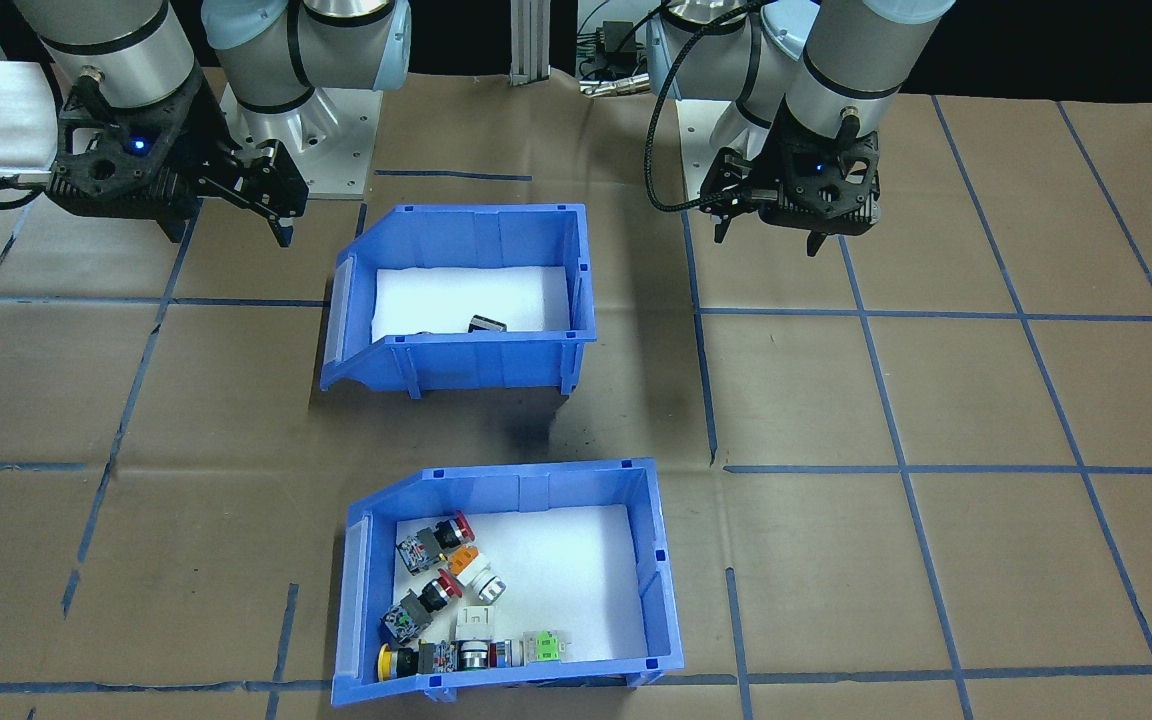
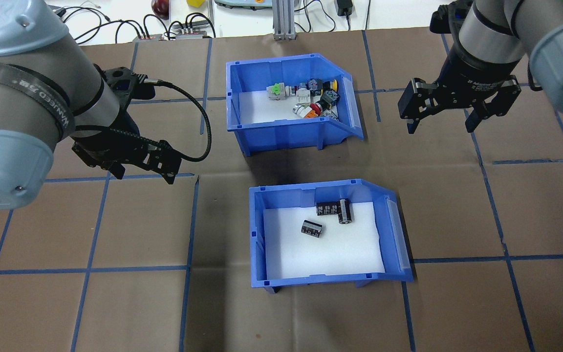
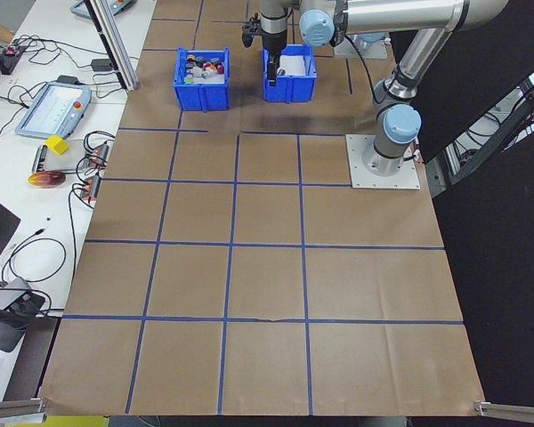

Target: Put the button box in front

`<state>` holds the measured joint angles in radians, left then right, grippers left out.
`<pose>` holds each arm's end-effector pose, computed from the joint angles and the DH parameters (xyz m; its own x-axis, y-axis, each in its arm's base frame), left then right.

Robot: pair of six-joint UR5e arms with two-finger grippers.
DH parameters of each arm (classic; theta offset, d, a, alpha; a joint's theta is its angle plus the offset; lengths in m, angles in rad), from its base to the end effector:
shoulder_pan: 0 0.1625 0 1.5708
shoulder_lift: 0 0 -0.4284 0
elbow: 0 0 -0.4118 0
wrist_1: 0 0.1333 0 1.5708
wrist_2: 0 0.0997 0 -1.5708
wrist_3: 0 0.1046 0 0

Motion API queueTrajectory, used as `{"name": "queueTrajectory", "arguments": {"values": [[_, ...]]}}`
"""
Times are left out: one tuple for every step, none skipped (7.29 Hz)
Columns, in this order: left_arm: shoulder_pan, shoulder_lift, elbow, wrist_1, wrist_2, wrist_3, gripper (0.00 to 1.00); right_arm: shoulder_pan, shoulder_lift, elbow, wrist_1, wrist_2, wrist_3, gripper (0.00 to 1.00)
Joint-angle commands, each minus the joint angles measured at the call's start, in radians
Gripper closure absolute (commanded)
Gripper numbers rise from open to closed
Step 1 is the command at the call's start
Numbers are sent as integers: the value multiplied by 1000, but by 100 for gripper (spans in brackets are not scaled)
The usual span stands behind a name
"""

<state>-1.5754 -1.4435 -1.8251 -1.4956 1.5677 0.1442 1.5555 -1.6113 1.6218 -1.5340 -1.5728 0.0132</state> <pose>-0.1357 -0.4476 0.4256 -0.9889 0.1479 0.0105 0.1482 0.9876 0.0508 0.1256 -0.4911 0.4770 -0.9996 0.0284 0.0026 0.0285 0.9985 0.0473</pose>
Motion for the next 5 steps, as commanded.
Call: {"name": "queueTrajectory", "arguments": {"values": [[0, 0, 0, 0, 0, 0, 1, 0, 5, -2, 11, -1, 1, 0], [0, 0, 0, 0, 0, 0, 1, -2, 5, -2, 12, -1, 1, 0], [0, 0, 6, 0, 0, 0, 1, -2, 5, -2, 12, 0, 1, 0], [0, 0, 12, 2, 0, 0, 1, 0, 5, -2, 12, -1, 1, 0], [0, 5, 18, 14, 2, 0, 1, -2, 5, -2, 11, -3, 1, 0]]}}
